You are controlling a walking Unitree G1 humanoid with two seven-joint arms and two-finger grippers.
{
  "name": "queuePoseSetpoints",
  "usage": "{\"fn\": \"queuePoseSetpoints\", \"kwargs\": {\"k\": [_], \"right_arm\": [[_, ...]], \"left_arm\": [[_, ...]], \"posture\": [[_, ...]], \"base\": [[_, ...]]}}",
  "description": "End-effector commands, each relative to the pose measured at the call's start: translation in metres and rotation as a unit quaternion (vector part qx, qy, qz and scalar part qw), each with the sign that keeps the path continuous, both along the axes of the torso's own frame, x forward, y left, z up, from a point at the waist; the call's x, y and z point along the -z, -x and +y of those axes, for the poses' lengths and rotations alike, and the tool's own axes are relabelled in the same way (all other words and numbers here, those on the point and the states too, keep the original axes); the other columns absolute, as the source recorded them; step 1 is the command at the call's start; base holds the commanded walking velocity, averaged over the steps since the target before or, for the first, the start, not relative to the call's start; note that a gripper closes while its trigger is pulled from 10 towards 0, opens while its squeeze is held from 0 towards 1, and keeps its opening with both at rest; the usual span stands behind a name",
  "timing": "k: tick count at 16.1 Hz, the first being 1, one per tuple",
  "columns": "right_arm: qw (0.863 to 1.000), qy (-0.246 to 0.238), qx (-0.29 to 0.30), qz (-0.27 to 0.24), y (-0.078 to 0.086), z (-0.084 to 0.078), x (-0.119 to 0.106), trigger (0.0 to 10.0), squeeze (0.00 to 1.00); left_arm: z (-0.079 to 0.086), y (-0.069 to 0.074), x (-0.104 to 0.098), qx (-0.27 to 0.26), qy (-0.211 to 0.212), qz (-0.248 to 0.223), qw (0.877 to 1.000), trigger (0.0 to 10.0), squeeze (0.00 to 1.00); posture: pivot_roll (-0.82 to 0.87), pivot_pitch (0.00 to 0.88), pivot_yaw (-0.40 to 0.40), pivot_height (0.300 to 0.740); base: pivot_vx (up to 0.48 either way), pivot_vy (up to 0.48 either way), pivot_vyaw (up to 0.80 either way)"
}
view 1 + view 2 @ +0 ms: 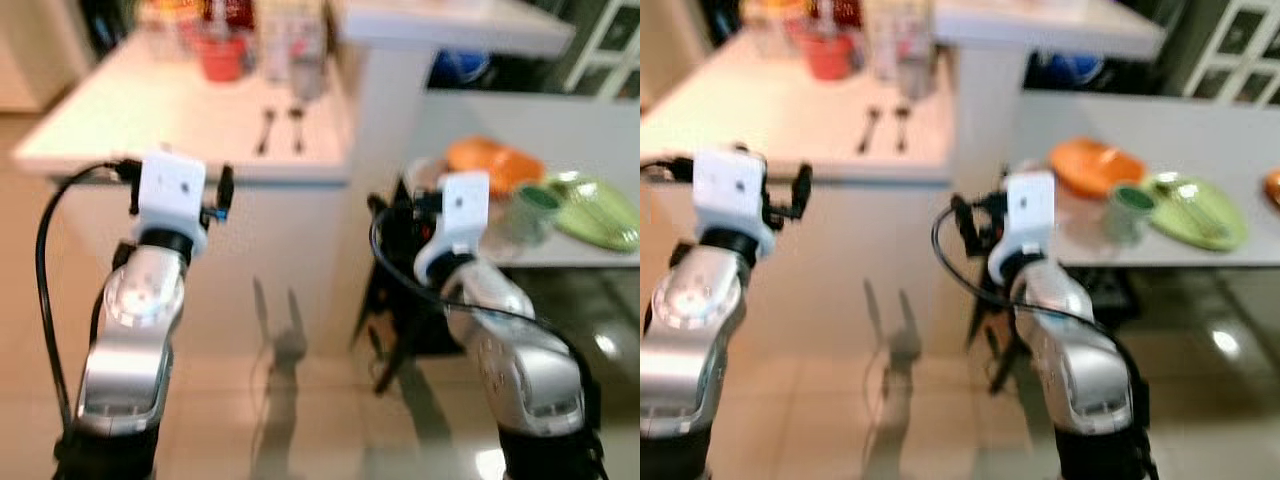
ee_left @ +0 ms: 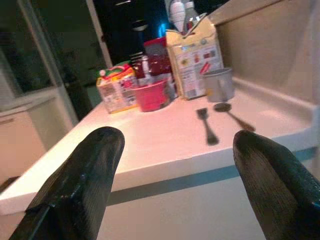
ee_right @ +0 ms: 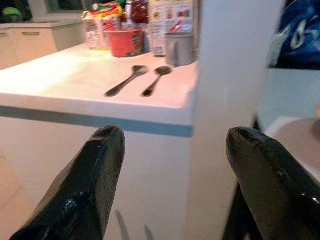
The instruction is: Setting the table
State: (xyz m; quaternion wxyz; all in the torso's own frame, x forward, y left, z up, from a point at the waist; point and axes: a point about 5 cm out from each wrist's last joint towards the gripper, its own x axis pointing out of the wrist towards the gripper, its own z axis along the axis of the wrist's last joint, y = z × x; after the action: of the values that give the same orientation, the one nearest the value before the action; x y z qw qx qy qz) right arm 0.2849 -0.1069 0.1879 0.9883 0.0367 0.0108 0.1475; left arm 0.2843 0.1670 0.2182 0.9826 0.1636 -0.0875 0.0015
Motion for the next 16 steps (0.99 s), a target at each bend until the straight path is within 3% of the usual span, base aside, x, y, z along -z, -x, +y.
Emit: {"fn": "queuePoseSetpoints", "kwargs": {"k": [1,3,6,16], "right_arm": [[1.0,0.004,0.006,-0.003,0.0,-0.002,-0.001,10.0,0.0],[1.0,0.002,0.014,0.002,-0.003,-0.007,0.0,10.0,0.0],[1.0,0.011,0.003,0.016,-0.006,-0.002,0.004,10.0,0.0],[1.0,0.014,0.009,0.007,-0.012,0.001,0.001,10.0,0.0]], "left_arm": [[-0.002,-0.002,-0.001,0.0,0.001,-0.003,1.0,10.0,0.0],[-0.003,-0.003,-0.004,-0.013,0.023,-0.008,1.0,10.0,0.0],[-0.006,-0.003,-0.003,0.019,0.003,-0.005,1.0,10.0,0.0],[-0.007,-0.002,-0.003,0.045,-0.009,-0.005,0.999,10.0,0.0]], "posture": [[0.02,0.0,-0.034,0.74],[0.03,0.0,-0.033,0.74],[0.04,0.0,-0.031,0.74],[0.04,0.0,-0.026,0.74]], "base": [[0.0,-0.48,0.0],[0.0,0.0,0.0],[0.0,0.0,0.14],[0.348,0.0,0.8]]}}
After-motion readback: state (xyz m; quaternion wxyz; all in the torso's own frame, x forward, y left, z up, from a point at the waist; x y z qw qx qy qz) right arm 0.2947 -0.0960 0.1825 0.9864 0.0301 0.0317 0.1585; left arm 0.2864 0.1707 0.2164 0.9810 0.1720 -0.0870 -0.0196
